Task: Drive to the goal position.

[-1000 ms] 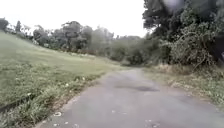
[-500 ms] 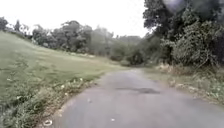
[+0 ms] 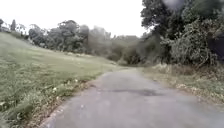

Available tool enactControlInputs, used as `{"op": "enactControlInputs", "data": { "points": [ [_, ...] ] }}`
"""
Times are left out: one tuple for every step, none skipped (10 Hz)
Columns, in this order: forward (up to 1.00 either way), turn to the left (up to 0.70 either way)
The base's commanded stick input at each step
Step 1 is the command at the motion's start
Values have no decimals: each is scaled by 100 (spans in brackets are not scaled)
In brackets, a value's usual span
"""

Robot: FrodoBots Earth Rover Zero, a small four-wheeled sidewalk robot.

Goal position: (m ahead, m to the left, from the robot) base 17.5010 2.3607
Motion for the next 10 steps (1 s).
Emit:
{"op": "enactControlInputs", "data": {
  "points": [
    [50, -30],
    [50, -12],
    [50, 0],
    [50, 0],
    [50, -47],
    [50, -43],
    [50, -9],
    [50, -5],
    [50, 0],
    [50, 0]
  ]
}}
